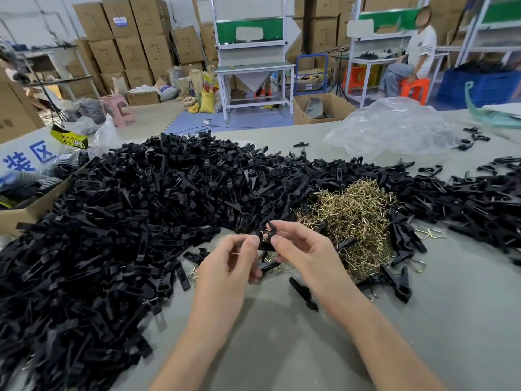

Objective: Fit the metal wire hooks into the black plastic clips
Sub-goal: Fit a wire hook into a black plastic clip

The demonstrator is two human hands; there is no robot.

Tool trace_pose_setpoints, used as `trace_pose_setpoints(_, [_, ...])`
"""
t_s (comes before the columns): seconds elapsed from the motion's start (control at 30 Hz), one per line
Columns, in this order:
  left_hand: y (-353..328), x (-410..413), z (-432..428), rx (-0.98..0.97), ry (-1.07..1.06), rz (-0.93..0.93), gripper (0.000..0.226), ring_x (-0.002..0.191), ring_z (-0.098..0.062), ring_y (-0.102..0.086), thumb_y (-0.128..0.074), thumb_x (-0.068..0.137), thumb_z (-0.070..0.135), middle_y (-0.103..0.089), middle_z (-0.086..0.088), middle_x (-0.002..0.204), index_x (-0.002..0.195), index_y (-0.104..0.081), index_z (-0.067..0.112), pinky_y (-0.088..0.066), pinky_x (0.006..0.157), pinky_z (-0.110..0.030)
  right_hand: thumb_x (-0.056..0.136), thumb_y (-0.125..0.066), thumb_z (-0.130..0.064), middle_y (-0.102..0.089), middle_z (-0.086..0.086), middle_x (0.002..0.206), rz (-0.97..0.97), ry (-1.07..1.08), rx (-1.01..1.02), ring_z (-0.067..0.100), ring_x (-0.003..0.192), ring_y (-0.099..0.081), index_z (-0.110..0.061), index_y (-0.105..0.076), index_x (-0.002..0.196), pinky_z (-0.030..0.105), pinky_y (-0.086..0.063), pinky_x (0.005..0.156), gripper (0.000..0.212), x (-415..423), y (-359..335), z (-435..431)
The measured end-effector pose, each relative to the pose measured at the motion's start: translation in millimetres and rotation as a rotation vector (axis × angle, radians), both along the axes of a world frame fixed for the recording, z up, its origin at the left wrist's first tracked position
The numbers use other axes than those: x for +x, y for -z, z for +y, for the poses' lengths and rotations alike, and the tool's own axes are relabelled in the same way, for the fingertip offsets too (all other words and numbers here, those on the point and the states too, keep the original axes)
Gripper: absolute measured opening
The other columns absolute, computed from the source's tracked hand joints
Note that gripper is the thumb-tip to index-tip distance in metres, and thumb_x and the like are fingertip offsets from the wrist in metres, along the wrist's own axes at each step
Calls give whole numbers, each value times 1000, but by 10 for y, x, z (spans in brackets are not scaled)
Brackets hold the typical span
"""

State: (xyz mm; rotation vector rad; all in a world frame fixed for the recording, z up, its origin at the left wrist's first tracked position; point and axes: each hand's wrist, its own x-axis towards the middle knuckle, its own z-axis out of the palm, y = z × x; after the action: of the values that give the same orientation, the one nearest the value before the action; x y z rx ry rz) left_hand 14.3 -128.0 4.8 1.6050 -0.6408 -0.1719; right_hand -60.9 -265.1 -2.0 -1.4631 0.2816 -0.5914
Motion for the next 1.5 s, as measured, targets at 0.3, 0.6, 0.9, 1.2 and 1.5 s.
trace_pose_setpoints(0.3, [2, 85, -12, -132, 143, 220, 21, 75, -12, -66, -58, 99, 13, -70, 0, 75, 108, -73, 23, -59, 76, -27, 94, -69, -8, -78, 0, 100, 14, -35, 29, 7, 89, -70, -26, -74, 108, 21, -54, 79, 23, 23, 4, 21])
trace_pose_setpoints(0.6, [48, 96, -16, 0, 45, -11, 36, 79, -10, -71, -52, 90, 43, -74, 5, 89, 124, -61, 40, -60, 80, -34, 94, -71, -13, -78, 0, 104, -2, -48, 54, 17, 98, -73, -29, -76, 108, 25, -56, 90, 22, 0, -21, 17])
trace_pose_setpoints(0.9, [53, 108, -5, 38, 75, -45, 30, 77, 4, -66, -52, 91, 44, -72, 23, 91, 121, -59, 45, -49, 74, -10, 93, -70, -7, -79, -1, 96, -8, -91, 73, 10, 84, -73, -22, -72, 112, 17, -54, 79, 25, -2, -39, 48])
trace_pose_setpoints(1.2, [60, 98, -7, -47, 52, 14, 18, 72, -6, -67, -62, 84, 44, -73, 3, 80, 98, -70, 35, -50, 68, -15, 77, -77, -26, -78, 6, 89, -40, -102, 106, 17, 79, -74, -30, -77, 103, 22, -56, 74, 26, -7, -34, 35])
trace_pose_setpoints(1.5, [-6, 55, 1, -17, 48, -6, 13, 73, -4, -70, -65, 94, 23, -76, 6, 81, 95, -76, 30, -50, 66, -10, 81, -73, -30, -77, 9, 103, -9, -136, 99, 35, 99, -73, -32, -76, 110, 51, -58, 93, 30, -34, -26, 3])
